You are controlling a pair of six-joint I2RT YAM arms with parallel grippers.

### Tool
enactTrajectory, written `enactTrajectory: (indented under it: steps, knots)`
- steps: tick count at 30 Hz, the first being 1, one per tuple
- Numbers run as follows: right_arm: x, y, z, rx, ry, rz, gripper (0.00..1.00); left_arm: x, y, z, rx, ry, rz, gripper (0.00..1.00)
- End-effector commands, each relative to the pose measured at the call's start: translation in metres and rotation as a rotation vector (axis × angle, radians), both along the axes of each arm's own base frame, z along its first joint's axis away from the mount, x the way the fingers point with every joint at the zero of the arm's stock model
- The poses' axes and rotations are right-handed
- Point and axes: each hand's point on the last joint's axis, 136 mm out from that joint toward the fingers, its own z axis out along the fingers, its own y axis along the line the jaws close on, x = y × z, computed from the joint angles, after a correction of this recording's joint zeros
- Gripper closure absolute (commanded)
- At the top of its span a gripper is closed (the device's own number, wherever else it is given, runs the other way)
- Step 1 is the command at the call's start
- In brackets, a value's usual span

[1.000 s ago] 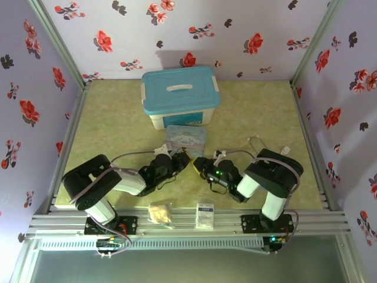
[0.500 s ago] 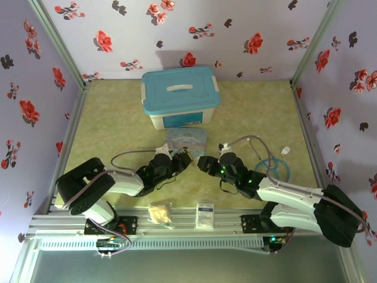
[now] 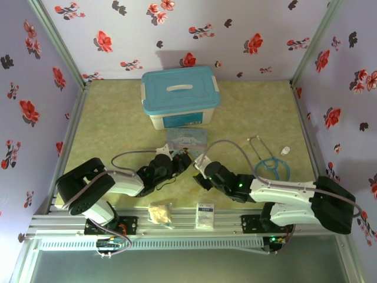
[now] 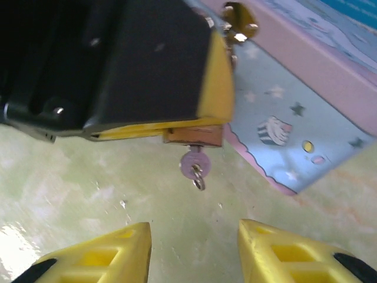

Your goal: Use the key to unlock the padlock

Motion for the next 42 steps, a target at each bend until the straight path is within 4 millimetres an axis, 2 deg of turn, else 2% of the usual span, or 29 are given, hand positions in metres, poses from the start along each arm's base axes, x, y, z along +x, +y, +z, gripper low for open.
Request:
enactTrajectory:
  steps: [1,8,13,19,23,27,34,39,42]
  knots:
    - [0.013,0.008,0.01,-0.123,-0.195,0.091,0.59,-0.002,-0.011,0.025,-0.06,-0.056,-0.035,1.0]
    - [0.024,0.021,0.016,-0.137,-0.348,0.105,0.65,-0.004,-0.011,0.025,-0.072,-0.05,-0.034,1.0]
    - [0.024,0.032,0.006,-0.189,-0.368,0.136,0.67,-0.004,-0.01,0.027,-0.078,-0.054,-0.034,1.0]
    - [0.032,0.026,0.005,-0.208,-0.399,0.077,0.75,-0.004,-0.009,0.028,-0.082,-0.057,-0.031,1.0]
    - [0.031,0.032,0.008,-0.196,-0.397,0.079,0.8,-0.004,-0.009,0.027,-0.086,-0.054,-0.03,1.0]
    - [0.033,0.031,0.007,-0.162,-0.367,0.035,0.88,-0.005,-0.009,0.027,-0.095,-0.049,-0.029,1.0]
    - [0.023,0.032,0.004,0.019,-0.246,-0.019,0.97,-0.004,-0.008,0.027,-0.099,-0.051,-0.025,1.0]
    - [0.018,0.031,0.002,0.118,-0.15,-0.014,0.99,-0.005,-0.009,0.028,-0.103,-0.054,-0.028,1.0]
    - [0.023,0.024,0.003,0.17,-0.104,-0.046,0.97,-0.005,-0.008,0.028,-0.102,-0.055,-0.028,1.0]
